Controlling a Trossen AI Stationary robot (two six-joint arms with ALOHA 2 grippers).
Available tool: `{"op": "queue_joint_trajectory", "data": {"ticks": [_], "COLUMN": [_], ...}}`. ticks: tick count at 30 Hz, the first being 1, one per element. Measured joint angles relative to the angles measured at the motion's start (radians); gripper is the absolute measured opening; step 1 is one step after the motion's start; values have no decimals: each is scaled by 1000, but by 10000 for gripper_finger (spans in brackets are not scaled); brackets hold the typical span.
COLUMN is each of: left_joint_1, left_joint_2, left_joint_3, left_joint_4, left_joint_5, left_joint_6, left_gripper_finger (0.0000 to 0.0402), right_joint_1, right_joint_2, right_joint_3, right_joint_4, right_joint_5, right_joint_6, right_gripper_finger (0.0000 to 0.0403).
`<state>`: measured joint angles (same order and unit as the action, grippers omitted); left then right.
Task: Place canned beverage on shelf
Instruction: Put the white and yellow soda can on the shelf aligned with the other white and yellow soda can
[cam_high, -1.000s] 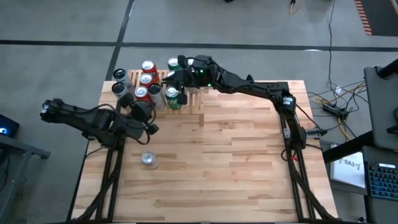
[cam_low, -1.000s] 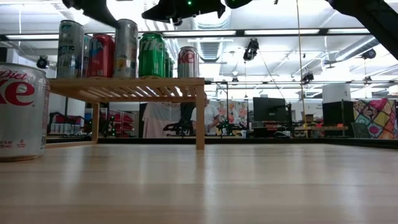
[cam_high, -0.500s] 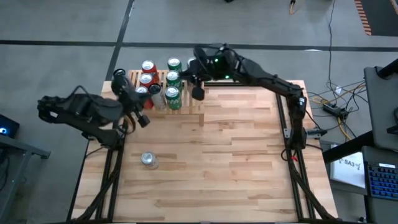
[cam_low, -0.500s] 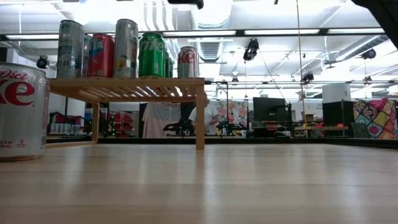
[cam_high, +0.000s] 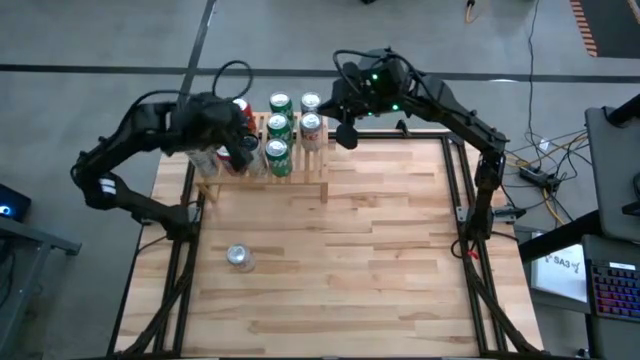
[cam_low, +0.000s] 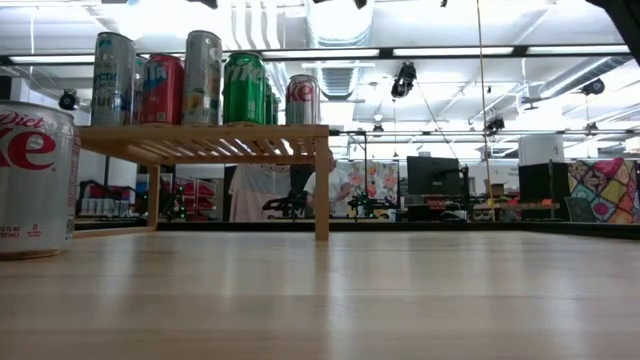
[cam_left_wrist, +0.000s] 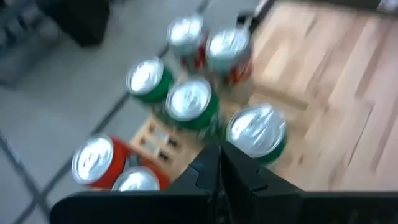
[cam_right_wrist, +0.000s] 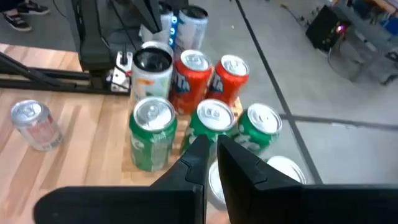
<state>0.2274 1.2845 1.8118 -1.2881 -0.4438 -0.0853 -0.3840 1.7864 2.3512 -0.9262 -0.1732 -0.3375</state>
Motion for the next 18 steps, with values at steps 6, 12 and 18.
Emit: {"op": "queue_joint_trajectory", "data": {"ticks": [6,12,18], "left_joint_1": [87,86,86], "left_joint_2": [89,118,126], "left_joint_3": [48,60,59], "left_joint_4": [-137,-150,-150], "left_joint_5": [36,67,68], "left_joint_6": [10,10,24], "left_gripper_finger": [0,0,0], "right_joint_1": [-13,-17,-16], "right_joint_2": [-2,-2,-2], "right_joint_3": [0,0,0], "right_joint_4": [-33,-55,-79], "right_joint_5": [-2,-1,-1], "right_joint_6": [28,40,55], "right_gripper_finger": [22,22,22]}}
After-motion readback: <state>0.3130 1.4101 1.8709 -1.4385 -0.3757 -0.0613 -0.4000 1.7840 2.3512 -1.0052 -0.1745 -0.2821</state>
